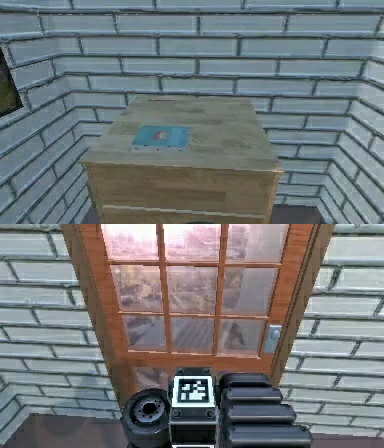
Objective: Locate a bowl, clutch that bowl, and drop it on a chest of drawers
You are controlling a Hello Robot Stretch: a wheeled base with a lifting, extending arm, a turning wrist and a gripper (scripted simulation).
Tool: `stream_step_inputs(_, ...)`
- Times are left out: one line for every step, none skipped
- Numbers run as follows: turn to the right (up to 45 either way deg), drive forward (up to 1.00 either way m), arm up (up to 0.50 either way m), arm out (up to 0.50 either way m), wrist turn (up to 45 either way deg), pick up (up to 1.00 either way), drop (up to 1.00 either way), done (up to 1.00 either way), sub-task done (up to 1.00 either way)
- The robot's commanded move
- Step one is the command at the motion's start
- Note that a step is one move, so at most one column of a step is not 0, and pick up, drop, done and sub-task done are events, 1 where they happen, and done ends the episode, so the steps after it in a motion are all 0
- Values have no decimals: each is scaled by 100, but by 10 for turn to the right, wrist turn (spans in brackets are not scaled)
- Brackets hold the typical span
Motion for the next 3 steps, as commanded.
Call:
stream_step_inputs(-90, 0, 0, 0, 0, 0, 0, 0, 0)
stream_step_inputs(0, 30, 0, 0, 0, 0, 0, 0, 0)
stream_step_inputs(-450, 0, 0, 0, 0, 0, 0, 0, 0)
